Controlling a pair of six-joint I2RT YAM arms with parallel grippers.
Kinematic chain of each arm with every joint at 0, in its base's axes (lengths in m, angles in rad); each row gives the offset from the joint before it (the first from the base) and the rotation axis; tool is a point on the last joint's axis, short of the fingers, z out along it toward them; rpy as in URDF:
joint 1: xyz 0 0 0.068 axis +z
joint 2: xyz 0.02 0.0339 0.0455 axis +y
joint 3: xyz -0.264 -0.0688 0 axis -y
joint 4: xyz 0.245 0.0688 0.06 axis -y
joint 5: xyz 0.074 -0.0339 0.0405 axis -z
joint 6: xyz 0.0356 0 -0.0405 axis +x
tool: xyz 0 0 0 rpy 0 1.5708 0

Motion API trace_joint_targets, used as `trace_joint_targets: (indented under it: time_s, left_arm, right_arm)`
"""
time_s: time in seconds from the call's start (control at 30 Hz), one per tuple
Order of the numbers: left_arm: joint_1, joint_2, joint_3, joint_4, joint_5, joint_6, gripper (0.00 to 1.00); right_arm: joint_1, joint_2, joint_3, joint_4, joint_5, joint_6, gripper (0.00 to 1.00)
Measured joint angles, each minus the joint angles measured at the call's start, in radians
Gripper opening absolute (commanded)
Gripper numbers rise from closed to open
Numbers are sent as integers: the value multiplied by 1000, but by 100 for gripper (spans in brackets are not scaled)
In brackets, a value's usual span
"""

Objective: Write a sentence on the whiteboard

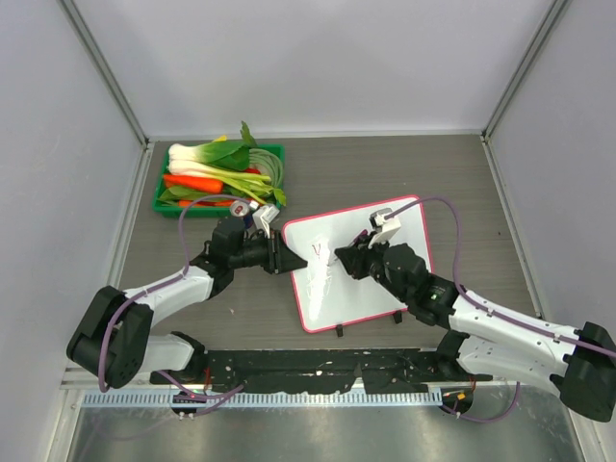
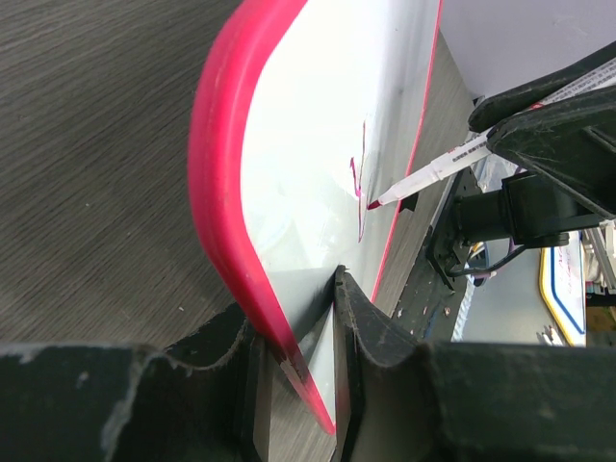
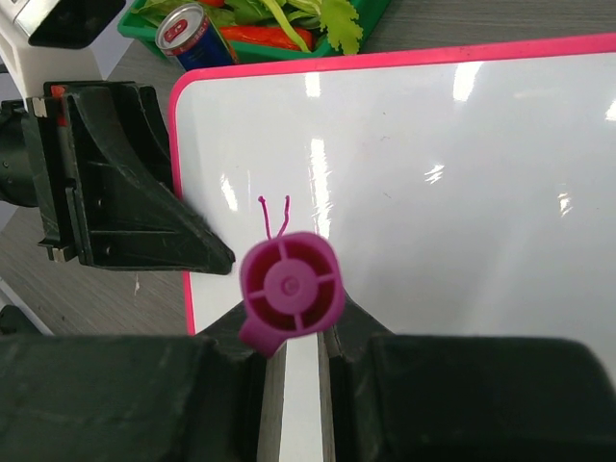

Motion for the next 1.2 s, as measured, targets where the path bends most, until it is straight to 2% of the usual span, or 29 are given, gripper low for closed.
trace_joint_targets:
  time_s: [0.33,0.67,1.2]
  left_arm:
    - [0,3,2,2,2,0,0]
    - [1,5,2,2,2,0,0]
    - [1,5,2,3,5,0,0]
  right_arm:
    - [0,-35,-14,-31,29,1,1]
    - [0,5,14,4,71,1,1]
    - [0,4,27,14,52,0,1]
